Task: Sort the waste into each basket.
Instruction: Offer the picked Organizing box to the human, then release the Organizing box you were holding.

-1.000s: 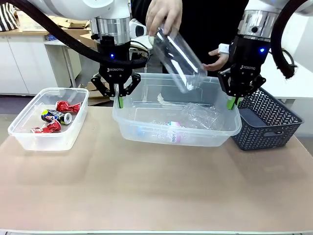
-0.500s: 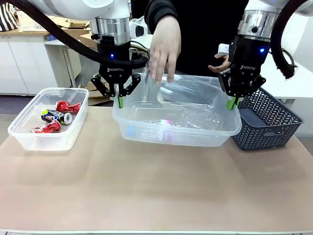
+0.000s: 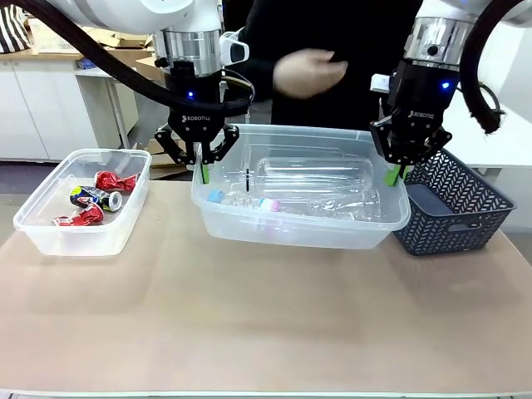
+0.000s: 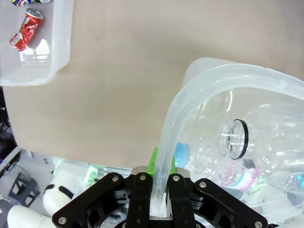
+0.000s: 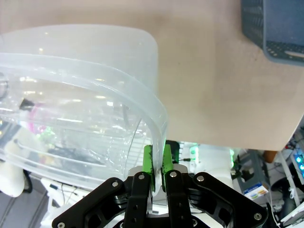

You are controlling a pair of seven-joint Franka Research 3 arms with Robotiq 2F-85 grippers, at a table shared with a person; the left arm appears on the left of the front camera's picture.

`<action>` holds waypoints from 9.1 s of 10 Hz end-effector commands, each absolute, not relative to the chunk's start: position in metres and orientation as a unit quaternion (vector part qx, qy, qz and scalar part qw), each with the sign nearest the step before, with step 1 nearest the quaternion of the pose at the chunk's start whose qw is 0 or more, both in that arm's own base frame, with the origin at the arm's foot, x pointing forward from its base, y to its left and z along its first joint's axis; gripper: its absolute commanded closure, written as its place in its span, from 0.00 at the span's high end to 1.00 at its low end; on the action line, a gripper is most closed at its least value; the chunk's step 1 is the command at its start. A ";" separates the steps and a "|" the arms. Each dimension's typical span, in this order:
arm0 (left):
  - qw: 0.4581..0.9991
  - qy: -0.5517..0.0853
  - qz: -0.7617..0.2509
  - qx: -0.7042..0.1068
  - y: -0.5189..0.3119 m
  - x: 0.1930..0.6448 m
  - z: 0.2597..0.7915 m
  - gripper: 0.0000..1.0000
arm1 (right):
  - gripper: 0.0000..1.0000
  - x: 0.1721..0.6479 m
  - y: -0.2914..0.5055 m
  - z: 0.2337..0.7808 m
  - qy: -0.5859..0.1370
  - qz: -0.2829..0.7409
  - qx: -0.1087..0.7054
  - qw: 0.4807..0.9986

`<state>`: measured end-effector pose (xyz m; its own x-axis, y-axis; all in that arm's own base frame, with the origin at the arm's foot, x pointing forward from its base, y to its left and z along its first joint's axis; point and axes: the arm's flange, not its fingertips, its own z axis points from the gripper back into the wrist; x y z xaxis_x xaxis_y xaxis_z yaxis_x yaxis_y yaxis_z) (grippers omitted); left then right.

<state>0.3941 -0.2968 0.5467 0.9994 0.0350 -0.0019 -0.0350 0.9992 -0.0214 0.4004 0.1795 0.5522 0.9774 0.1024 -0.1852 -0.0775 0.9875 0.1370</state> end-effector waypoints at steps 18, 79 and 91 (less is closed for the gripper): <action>0.999 0.006 -0.015 -0.034 -0.286 0.492 0.580 0.05 | 0.08 0.522 0.174 0.585 0.154 0.098 0.098 0.978; 0.842 -0.080 -0.035 -0.533 -0.064 0.403 0.576 1.00 | 1.00 0.340 -0.014 0.602 -0.027 0.008 0.565 0.824; 0.842 -0.080 -0.035 -0.533 -0.064 0.403 0.576 1.00 | 1.00 0.340 -0.014 0.602 -0.027 0.008 0.565 0.824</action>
